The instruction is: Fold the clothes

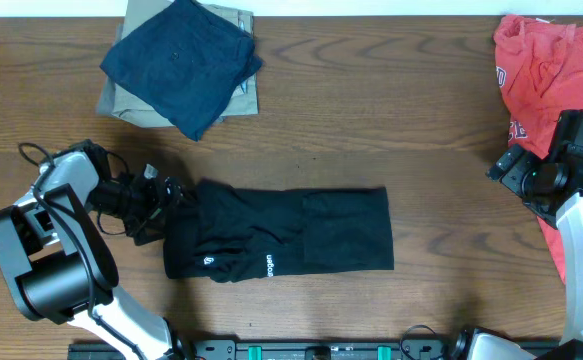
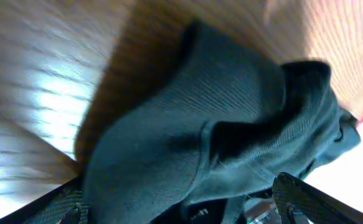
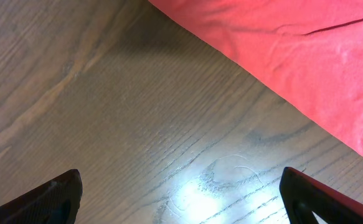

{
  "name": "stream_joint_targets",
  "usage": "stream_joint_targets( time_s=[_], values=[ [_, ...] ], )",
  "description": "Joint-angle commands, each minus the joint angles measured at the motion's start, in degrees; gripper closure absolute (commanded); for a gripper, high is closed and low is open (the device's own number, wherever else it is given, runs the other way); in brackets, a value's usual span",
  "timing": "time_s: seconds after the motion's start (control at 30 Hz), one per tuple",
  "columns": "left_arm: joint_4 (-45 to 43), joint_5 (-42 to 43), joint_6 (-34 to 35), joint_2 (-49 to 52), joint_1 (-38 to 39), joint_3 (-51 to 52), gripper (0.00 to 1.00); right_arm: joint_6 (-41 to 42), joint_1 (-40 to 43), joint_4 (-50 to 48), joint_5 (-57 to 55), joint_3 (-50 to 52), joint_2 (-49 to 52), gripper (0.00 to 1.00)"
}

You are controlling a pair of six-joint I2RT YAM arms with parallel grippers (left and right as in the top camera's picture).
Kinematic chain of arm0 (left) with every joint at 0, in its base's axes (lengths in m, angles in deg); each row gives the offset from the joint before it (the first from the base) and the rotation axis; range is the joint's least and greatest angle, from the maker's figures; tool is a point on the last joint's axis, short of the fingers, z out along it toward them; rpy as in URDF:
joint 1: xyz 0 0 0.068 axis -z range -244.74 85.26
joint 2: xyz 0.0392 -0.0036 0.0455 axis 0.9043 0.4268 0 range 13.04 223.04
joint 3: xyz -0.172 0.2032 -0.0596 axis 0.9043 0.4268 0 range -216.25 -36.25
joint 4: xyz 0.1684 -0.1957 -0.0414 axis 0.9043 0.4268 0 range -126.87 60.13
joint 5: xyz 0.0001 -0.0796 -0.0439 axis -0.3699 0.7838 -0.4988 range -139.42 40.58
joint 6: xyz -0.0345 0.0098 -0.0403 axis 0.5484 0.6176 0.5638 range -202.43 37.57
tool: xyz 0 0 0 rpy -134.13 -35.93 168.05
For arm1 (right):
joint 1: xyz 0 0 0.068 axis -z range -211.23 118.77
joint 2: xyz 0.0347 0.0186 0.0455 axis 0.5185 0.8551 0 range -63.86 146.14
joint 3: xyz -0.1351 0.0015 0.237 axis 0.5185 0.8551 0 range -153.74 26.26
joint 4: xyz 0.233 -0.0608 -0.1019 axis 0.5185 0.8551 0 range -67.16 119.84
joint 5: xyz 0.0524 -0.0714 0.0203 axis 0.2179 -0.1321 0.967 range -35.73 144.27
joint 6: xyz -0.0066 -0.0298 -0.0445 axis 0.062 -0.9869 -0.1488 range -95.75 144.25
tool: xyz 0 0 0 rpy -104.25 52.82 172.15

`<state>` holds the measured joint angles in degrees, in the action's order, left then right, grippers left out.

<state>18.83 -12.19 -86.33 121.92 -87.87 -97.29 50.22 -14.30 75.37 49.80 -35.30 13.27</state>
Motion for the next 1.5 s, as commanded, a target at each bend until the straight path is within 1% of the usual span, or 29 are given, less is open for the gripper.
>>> stream_joint_targets(
  time_s=[0.0, 0.13, 0.17, 0.2, 0.23, 0.37, 0.9, 0.97, 1.0, 1.03, 1.1, 1.2, 1.23, 1.47],
  values=[
    [-0.1, -0.8, -1.9, 2.2, 0.7, 2.9, 0.06, -0.3, 0.3, 0.0, 0.0, -0.3, -0.5, 0.01],
    [0.5, -0.8, -1.9, 2.2, 1.7, 3.8, 0.07, -0.3, 0.3, 0.0, 0.0, -0.3, -0.5, 0.01],
    [0.7, -0.8, -1.9, 2.2, 2.0, 3.9, 0.14, -0.3, 0.3, 0.0, 0.0, -0.3, -0.5, 0.01],
    [1.0, -0.8, -1.9, 2.2, 2.3, 3.9, 0.23, -0.3, 0.3, 0.0, 0.0, -0.3, -0.5, 0.01],
    [1.2, -0.8, -2.5, 2.2, 2.7, 3.9, 0.28, -0.3, 0.3, 0.0, 0.0, -0.3, -0.5, 0.01],
    [1.9, -0.8, -4.2, 2.2, 4.4, 3.9, 0.28, -0.3, 0.3, 0.0, 0.0, -0.3, -0.5, 0.01],
    [0.5, -0.8, -4.2, 2.2, 11.5, 3.9, 0.28, -0.3, 0.3, 0.0, 0.0, -0.3, -0.5, 0.01],
    [0.3, -0.8, -4.2, 2.2, 12.4, 3.9, 0.3, -0.3, 0.3, 0.0, 0.0, -0.3, -0.5, 0.01],
    [0.3, -0.8, -4.1, 2.2, 12.8, 3.9, 0.36, -0.3, 0.3, 0.0, 0.0, -0.3, -0.5, 0.01],
    [0.2, -0.8, -3.9, 2.2, 13.0, 3.9, 0.43, -0.3, 0.3, 0.0, 0.0, -0.3, -0.5, 0.01],
    [0.1, -0.8, -3.7, 2.2, 13.5, 3.9, 0.65, -0.3, 0.3, 0.0, 0.0, -0.3, -0.5, 0.01],
    [0.1, -0.8, -3.6, 2.2, 13.7, 3.9, 0.9, -0.3, 0.3, 0.0, 0.0, -0.3, -0.5, 0.01],
    [0.1, -0.8, -3.3, 2.2, 13.7, 3.9, 0.94, -0.3, 0.3, 0.0, 0.0, -0.3, -0.5, 0.01],
    [0.1, -0.9, -3.0, 1.9, 13.7, 3.9, 0.94, -0.3, 0.3, 0.0, 0.0, -0.3, -0.5, 0.01]
  ],
)
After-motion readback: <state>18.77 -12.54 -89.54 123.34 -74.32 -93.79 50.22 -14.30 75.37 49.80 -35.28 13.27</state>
